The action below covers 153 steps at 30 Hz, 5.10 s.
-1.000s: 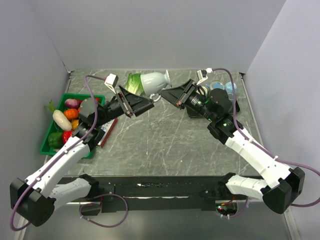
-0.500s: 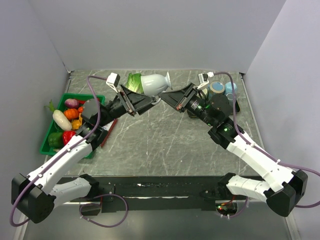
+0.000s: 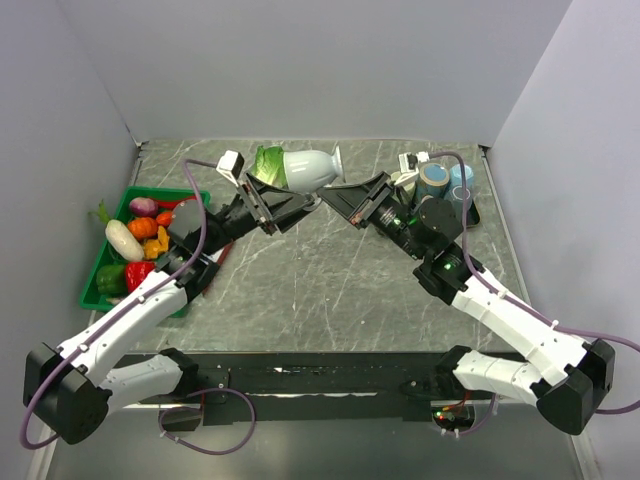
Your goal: Turn the mug right side up
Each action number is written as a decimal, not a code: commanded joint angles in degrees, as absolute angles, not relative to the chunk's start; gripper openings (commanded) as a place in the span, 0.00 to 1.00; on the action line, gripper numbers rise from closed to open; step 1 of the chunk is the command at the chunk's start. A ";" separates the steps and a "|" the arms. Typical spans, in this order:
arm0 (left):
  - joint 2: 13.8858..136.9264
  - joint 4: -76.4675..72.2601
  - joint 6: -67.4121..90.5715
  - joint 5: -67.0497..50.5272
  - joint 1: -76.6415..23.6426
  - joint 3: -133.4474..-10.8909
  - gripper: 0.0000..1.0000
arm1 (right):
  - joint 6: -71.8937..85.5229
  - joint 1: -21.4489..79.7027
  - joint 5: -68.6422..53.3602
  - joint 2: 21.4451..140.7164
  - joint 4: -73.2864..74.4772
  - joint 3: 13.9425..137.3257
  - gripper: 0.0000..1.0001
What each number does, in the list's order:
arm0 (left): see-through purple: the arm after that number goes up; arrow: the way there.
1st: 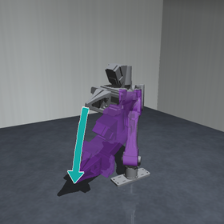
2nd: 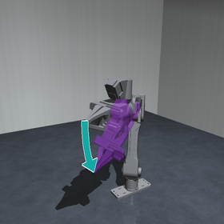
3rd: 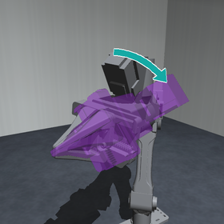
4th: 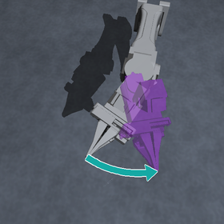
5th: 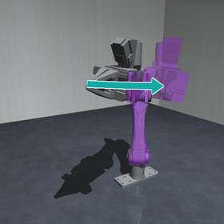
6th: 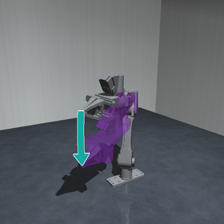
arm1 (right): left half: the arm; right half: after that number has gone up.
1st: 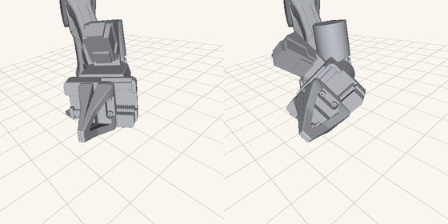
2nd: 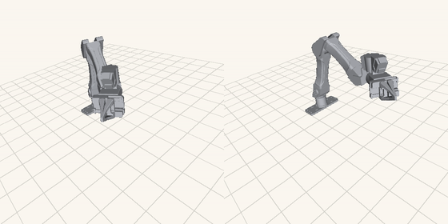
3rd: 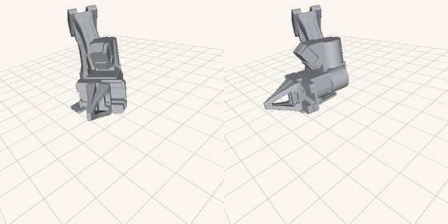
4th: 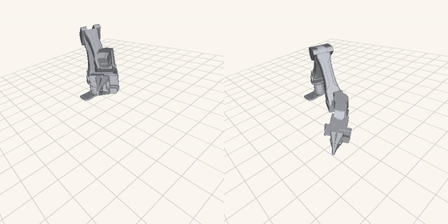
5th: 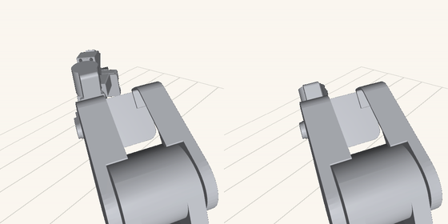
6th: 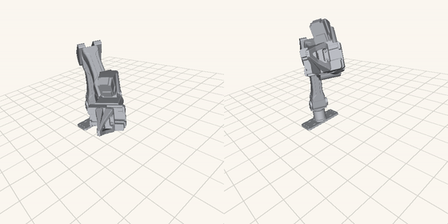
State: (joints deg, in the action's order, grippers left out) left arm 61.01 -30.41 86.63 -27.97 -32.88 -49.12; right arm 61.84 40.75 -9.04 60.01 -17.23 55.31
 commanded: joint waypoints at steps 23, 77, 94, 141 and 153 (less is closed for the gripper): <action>61.17 -21.98 71.48 -18.11 -34.80 -58.53 0.01 | 60.12 43.15 -9.94 61.17 -6.08 59.33 0.18; 97.12 19.25 29.35 18.28 -21.97 -66.98 0.06 | 55.55 33.58 15.56 50.36 37.79 56.51 1.00; 90.63 25.92 31.46 17.05 -22.15 -68.55 0.95 | 50.90 28.93 15.03 55.02 41.39 60.03 1.00; 70.75 26.01 41.05 -10.81 -21.88 -76.29 0.96 | 33.93 7.91 24.00 105.03 29.80 77.61 0.56; 69.96 25.66 40.43 -10.63 -21.27 -75.59 0.96 | 34.54 6.50 20.39 108.37 30.85 80.33 0.29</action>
